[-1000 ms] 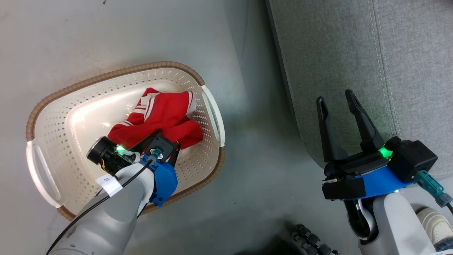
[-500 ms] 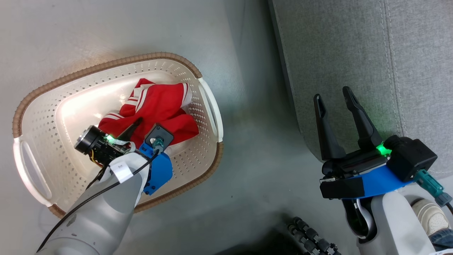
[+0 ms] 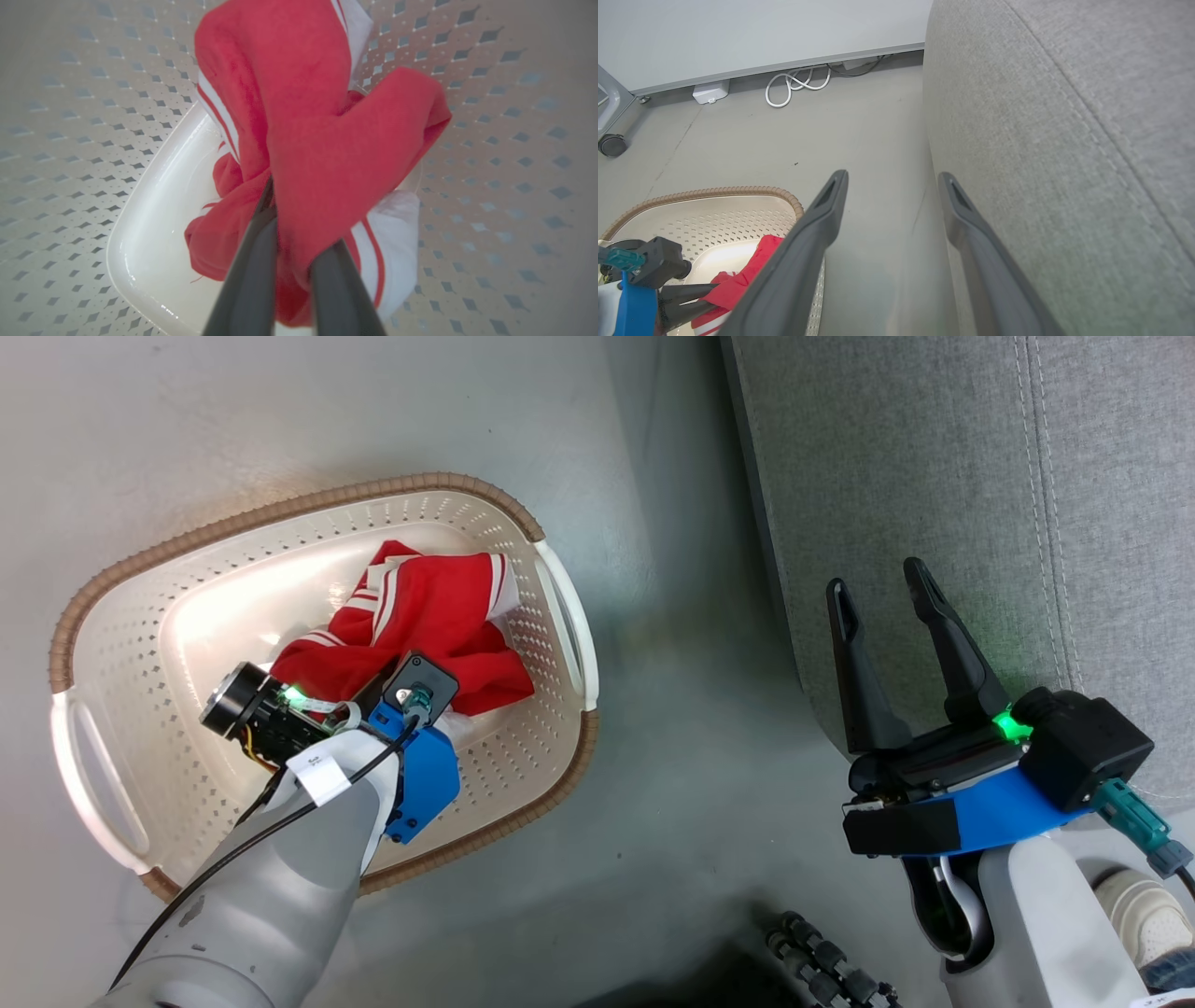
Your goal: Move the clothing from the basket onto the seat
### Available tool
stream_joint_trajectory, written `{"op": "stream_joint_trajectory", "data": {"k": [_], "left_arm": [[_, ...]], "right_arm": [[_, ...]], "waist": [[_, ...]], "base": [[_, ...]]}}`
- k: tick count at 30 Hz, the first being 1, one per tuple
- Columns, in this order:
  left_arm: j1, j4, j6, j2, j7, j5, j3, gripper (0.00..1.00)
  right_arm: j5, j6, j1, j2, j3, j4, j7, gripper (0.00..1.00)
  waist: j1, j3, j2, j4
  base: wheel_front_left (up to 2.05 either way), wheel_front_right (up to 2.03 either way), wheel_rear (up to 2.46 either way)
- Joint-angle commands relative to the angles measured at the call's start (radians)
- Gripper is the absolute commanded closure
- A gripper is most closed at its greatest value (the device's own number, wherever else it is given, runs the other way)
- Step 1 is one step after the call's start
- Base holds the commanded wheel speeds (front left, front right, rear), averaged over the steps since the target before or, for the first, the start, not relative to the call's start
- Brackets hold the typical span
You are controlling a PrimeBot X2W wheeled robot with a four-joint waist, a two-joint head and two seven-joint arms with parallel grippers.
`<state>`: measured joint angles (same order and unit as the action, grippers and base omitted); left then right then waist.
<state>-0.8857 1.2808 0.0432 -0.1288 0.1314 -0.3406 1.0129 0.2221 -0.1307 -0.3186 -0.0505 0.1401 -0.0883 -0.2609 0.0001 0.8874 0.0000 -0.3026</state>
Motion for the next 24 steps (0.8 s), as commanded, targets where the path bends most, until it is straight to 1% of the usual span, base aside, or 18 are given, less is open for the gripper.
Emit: {"op": "stream_joint_trajectory", "data": {"k": [1,9,11,13,18,22,24], "left_arm": [[-0.02,0.002,-0.001,-0.001,0.006,-0.003,-0.002,1.0],[0.002,0.003,-0.025,0.019,0.034,-0.03,-0.008,1.0],[0.014,0.0,-0.042,0.027,0.051,-0.041,-0.012,1.0],[0.021,-0.001,-0.048,0.033,0.066,-0.048,-0.014,1.0],[0.059,-0.005,-0.072,0.05,0.092,-0.072,-0.018,1.0],[0.094,-0.021,-0.107,0.062,0.11,-0.083,-0.01,1.0],[0.112,-0.032,-0.117,0.065,0.118,-0.086,-0.004,1.0]], "right_arm": [[-0.002,0.0,-0.012,0.0,-0.001,0.0,-0.006,0.0],[-0.021,0.0,-0.018,0.0,-0.003,-0.015,-0.006,0.0],[-0.03,0.0,-0.017,0.0,-0.003,-0.019,-0.006,0.0],[-0.037,0.0,-0.017,0.0,-0.003,-0.024,-0.005,0.0],[-0.06,0.0,-0.008,0.0,-0.012,-0.039,0.005,0.0],[-0.082,0.0,0.014,0.0,-0.028,-0.049,0.023,0.0],[-0.093,0.0,0.025,0.0,-0.032,-0.052,0.032,0.0]], "waist": [[-0.0001,-0.003,0.0,0.002],[-0.0001,-0.057,0.0,0.028],[-0.0001,-0.081,0.0,0.037],[-0.0001,-0.107,0.0,0.048],[-0.0001,-0.19,0.0,0.08],[-0.0001,-0.268,0.0,0.112],[-0.0001,-0.31,0.0,0.127]], "base": [[0.0,0.0,0.0],[0.0,0.0,0.0],[0.0,0.0,0.0],[0.0,0.0,0.0],[0.0,0.0,0.0],[0.0,0.0,0.0],[0.0,0.0,0.0]]}}
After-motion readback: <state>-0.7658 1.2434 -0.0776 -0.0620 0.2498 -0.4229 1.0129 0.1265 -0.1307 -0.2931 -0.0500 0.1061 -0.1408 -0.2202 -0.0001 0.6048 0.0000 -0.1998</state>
